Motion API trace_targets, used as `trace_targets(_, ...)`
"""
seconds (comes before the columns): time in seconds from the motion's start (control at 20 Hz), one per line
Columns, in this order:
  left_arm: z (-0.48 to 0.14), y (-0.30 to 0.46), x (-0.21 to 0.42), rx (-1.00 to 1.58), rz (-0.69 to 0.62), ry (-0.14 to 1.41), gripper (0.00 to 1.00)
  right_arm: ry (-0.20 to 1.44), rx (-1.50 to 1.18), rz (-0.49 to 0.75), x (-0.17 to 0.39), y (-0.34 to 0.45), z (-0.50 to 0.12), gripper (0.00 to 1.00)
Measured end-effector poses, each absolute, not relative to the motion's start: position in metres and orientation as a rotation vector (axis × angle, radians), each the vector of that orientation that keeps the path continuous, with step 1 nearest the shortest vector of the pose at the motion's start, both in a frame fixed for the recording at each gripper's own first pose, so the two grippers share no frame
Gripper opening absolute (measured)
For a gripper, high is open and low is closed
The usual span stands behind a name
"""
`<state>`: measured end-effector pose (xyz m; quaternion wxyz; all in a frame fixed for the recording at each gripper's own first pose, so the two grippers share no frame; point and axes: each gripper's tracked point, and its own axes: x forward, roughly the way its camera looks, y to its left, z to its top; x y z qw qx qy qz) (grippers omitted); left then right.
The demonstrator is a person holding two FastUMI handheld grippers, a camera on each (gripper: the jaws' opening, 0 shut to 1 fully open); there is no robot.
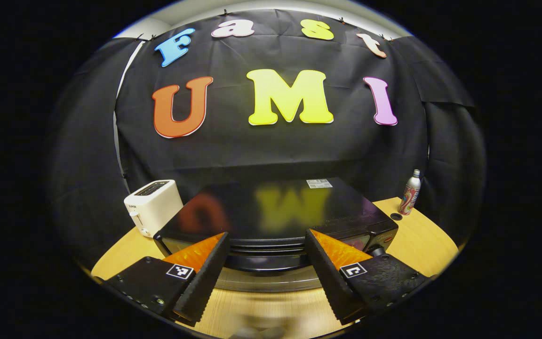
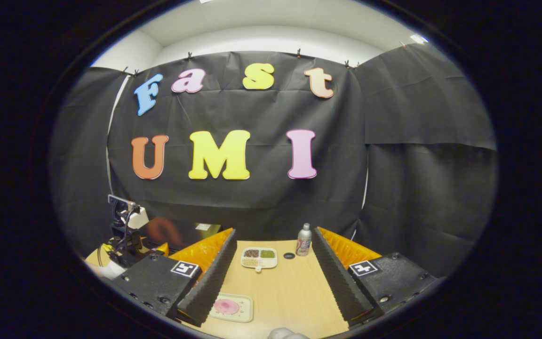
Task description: Open the electric oven with the left hand, put the food in, and close the electric oven.
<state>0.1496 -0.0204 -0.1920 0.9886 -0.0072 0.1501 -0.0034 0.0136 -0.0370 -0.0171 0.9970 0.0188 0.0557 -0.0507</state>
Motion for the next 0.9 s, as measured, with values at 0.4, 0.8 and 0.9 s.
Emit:
trace_targets(0.4, -0.198, -0.021, 0.114, -0.001, -0.028, 0.306, 0.98, 0.129, 0.055, -0.067, 0.015, -0.025, -0.029, 0.96)
trace_targets(0.8, -0.214, -0.023, 0.075, -0.001, -0.038, 0.337, 0.97, 0.139, 0.044, -0.049, 0.005, -0.016, -0.039, 0.97)
trace_targets(0.9, -0.221, -0.024, 0.064, -0.002, -0.043, 0.348, 0.97, 0.149, 0.043, -0.048, 0.002, -0.014, -0.046, 0.96)
